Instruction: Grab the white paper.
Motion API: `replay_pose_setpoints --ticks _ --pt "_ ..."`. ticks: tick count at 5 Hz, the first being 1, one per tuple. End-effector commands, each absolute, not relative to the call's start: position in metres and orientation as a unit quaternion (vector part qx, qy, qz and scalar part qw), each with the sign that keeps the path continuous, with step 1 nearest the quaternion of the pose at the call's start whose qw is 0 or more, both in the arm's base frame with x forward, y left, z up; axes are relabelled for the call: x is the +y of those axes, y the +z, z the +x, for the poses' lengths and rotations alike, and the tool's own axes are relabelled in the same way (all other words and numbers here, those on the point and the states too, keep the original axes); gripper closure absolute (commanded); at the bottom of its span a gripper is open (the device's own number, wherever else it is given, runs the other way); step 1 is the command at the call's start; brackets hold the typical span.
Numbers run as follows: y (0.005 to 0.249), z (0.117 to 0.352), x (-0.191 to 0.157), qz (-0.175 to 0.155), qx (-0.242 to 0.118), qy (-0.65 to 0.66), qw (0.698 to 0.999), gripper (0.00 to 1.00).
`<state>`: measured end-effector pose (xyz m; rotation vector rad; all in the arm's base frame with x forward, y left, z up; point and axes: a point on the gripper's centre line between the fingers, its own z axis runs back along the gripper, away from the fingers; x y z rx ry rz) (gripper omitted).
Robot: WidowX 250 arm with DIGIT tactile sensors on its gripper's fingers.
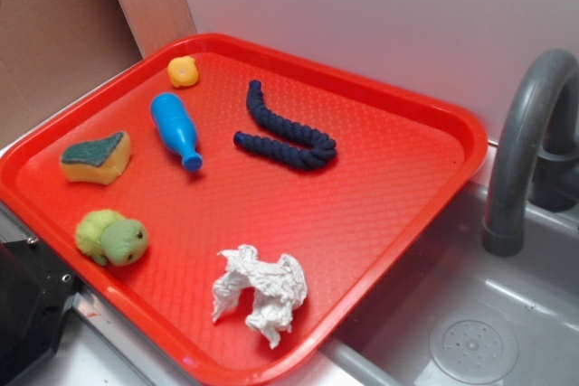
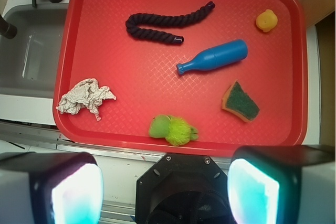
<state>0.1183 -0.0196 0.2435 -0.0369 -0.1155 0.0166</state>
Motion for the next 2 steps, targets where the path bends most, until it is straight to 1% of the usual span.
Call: replay_pose_setpoints --ticks 1,2 --pt "0.243 0.118 -0.020 -0.018 -0.058 0.008 0.998 0.00" --pt "0.239 0.130 -0.046 -0.062 -0.045 -0.001 0.997 0.00"
